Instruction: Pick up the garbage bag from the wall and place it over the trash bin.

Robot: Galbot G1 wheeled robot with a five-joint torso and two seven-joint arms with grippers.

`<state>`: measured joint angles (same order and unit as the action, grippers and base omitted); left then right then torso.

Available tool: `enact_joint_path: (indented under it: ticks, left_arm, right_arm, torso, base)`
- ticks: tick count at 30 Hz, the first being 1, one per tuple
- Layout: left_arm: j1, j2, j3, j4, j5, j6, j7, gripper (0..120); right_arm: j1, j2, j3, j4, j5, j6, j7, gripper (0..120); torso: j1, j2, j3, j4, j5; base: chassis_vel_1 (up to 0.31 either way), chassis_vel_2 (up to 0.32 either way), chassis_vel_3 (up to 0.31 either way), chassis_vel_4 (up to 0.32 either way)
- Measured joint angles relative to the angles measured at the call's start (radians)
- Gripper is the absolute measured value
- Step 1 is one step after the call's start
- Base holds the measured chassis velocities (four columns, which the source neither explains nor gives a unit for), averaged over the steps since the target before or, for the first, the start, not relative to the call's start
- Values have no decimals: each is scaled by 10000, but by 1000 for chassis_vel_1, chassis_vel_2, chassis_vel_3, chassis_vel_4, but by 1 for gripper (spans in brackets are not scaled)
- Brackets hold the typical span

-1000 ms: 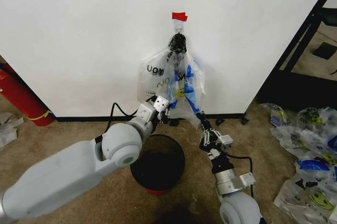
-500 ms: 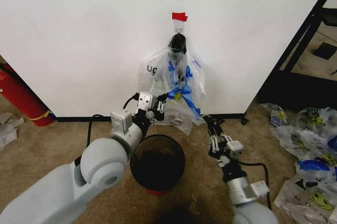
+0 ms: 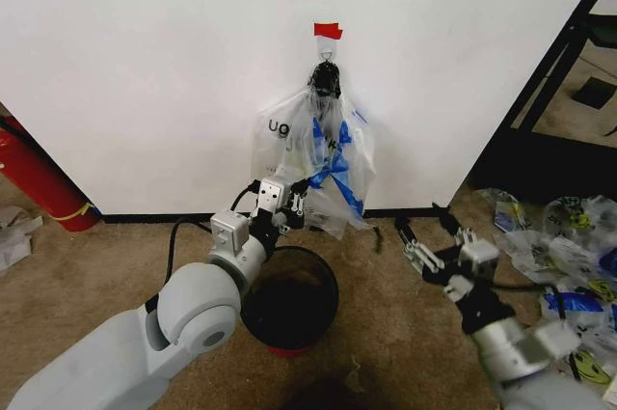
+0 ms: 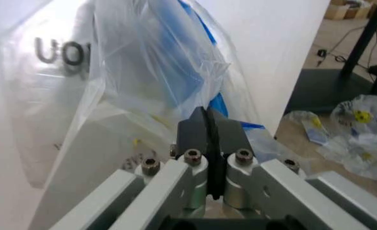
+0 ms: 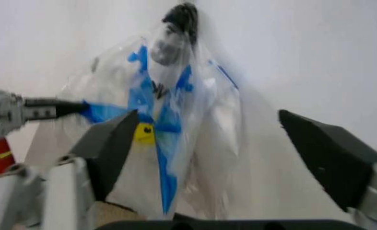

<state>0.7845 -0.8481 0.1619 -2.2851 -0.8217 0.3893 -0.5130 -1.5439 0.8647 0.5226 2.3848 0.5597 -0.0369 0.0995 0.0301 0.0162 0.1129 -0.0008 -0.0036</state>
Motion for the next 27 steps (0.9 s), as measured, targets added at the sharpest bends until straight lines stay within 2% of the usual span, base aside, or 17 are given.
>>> enact_joint_path:
  ticks: [3,4,5,6,9,11,14,17,20,24,27]
  left_arm:
    - [-495,-139,579,241,-6,24,-16,0]
    - [-812,-247,925,370,-35,34,-26,0]
    - [-812,-247,925,370,-35,34,-26,0]
    - [-1014,-326,1138,443,-64,48,-43,0]
    - [-1360,-471,1485,597,-118,102,-114,0]
    - [-1370,-459,1484,614,-122,116,-138,0]
    - [-1308,-388,1332,608,-125,120,-152,0]
    - [-1154,-229,1046,492,-143,121,-157,0]
    - [-1056,-151,915,373,-159,121,-155,0]
    - [-868,-135,786,270,-161,121,-154,0]
    - [-644,-136,678,198,-126,121,-141,0]
  right_arm:
    - [989,-1095,-298,-661,597,-66,-58,95]
    - [1201,-1471,-330,-836,746,-87,-124,98]
    - [1201,-1471,-330,-836,746,-87,-124,98]
    - [1358,-1697,-404,-964,847,-117,-180,100]
    - [2668,-2540,-1413,-1653,1061,-441,-472,100]
    - [3707,-2887,-2331,-2041,807,-519,-645,100]
    - [4467,-3071,-3048,-2332,345,-538,-784,100]
    - [5345,-3187,-3991,-2676,-449,-501,-914,100]
    - [6058,-3061,-4767,-2955,-994,-520,-905,100]
    - [6658,-2930,-5396,-3157,-1582,-572,-870,98]
    - [7285,-2948,-5937,-3265,-2599,-641,-1012,98]
  torso:
    - [1,-1,2,12,1]
    - [1,-1,1,1,0]
    - [1,-1,1,1,0]
    - [2,-2,1,-13,-4]
    - [1,-2,1,-12,3]
    - [2,-2,2,5,-1]
    - [2,-2,2,9,-2]
    - [1,-2,1,-4,-1]
    - [1,-2,1,-2,-3]
    - [1,-2,1,-1,-3]
    - [1,-2,0,-1,-5]
  base:
    - [0,0,0,0]
    - [0,0,0,0]
    - [0,0,0,0]
    - [0,0,0,0]
    - [0,0,0,0]
    - [0,0,0,0]
    - [0,0,0,0]
    - [0,0,0,0]
    - [0,0,0,0]
    - [0,0,0,0]
    - [0,0,0,0]
